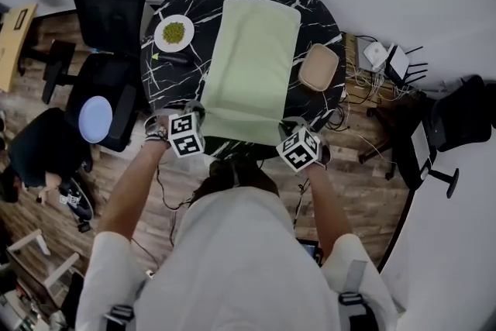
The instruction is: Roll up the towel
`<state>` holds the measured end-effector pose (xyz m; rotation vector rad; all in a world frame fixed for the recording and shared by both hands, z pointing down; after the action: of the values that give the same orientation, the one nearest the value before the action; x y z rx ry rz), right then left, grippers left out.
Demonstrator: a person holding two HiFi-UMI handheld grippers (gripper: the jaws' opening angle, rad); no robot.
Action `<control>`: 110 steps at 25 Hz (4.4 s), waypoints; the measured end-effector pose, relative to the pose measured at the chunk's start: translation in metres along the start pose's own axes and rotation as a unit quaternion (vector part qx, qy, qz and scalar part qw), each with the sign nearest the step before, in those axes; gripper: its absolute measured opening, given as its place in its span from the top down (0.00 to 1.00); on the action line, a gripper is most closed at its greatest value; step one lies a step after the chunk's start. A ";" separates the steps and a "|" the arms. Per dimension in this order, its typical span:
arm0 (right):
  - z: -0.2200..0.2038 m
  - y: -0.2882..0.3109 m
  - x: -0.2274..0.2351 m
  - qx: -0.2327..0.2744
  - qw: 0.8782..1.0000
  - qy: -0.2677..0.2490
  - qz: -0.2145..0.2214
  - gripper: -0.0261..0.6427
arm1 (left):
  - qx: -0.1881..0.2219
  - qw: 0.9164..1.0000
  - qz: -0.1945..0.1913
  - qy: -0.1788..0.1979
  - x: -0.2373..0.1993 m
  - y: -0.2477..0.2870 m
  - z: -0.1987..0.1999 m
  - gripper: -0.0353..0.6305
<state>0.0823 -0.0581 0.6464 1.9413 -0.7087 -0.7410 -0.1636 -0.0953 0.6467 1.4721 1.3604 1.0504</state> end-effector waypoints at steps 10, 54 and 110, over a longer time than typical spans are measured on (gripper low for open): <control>0.000 -0.001 -0.007 0.050 0.997 -0.012 -0.060 0.68 | 0.014 0.998 0.034 -0.046 -0.001 0.012 0.002 0.52; -0.101 -0.029 -0.141 -0.139 0.958 -0.105 0.228 0.94 | -0.067 0.955 -0.288 0.000 0.182 0.026 -0.038 0.92; -0.056 0.045 -0.067 -0.033 0.979 -0.200 0.021 0.85 | -0.077 0.997 0.020 -0.009 0.070 0.070 -0.033 0.78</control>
<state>0.0712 0.0026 0.7228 1.7284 -0.9500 -1.1299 -0.1712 -0.0268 0.7250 1.3965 1.2146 1.1384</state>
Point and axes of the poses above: the fingertips, and each gripper's own axes: y forward along the fingers, x to its right, z out of its top, the point moved 4 cm from there along -y, backward along the fingers, and after that the axes turned 8 degrees about -z, right-handed, at the moved point
